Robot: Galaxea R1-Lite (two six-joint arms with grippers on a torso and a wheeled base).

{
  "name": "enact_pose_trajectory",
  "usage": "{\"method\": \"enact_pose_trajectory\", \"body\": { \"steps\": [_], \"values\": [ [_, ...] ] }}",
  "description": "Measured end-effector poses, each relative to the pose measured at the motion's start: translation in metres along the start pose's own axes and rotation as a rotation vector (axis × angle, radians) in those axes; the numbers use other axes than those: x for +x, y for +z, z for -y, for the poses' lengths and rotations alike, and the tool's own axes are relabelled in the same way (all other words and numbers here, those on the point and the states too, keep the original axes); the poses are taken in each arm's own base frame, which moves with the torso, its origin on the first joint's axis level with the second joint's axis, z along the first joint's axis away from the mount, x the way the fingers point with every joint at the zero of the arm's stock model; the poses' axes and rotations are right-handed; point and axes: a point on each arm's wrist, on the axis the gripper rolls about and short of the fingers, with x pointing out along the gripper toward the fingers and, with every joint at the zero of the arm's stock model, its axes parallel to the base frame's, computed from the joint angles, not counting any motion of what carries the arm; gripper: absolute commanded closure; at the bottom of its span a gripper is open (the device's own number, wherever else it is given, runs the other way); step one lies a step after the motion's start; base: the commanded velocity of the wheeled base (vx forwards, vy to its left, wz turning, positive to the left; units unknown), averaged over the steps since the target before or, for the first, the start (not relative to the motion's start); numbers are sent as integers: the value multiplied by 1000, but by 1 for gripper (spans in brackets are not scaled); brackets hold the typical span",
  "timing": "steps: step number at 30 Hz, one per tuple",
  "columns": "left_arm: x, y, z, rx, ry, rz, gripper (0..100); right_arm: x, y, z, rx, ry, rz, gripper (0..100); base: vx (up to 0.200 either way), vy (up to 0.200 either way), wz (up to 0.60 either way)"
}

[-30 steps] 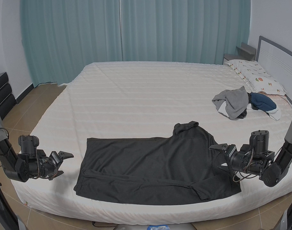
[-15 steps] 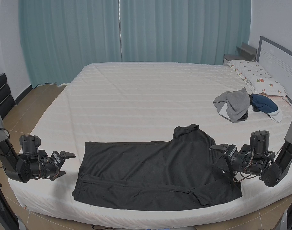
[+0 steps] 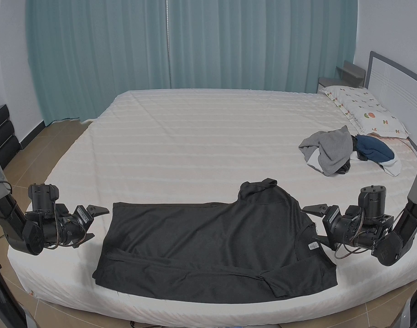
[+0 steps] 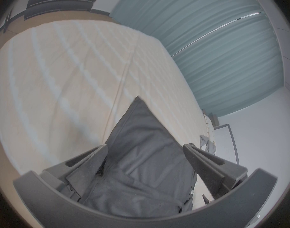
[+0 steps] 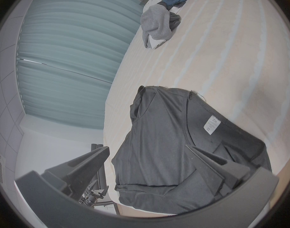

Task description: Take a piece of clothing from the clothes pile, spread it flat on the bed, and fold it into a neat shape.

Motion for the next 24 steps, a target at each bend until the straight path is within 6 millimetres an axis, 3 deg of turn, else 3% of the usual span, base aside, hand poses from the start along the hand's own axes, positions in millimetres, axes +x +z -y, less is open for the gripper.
{"method": "enact_pose_trajectory", "body": {
  "steps": [7, 16, 24],
  "values": [
    [23, 22, 16, 45, -57, 45, 0, -1, 0, 2, 4, -5, 0, 0, 0, 0, 0],
    [83, 46, 27, 148, -61, 107, 0, 0, 1, 4, 10, -15, 0, 0, 0, 0, 0],
    [120, 50, 15, 178, 8, 94, 0, 5, 1, 7, 8, -26, -3, 0, 0, 0, 0]
  ]
}}
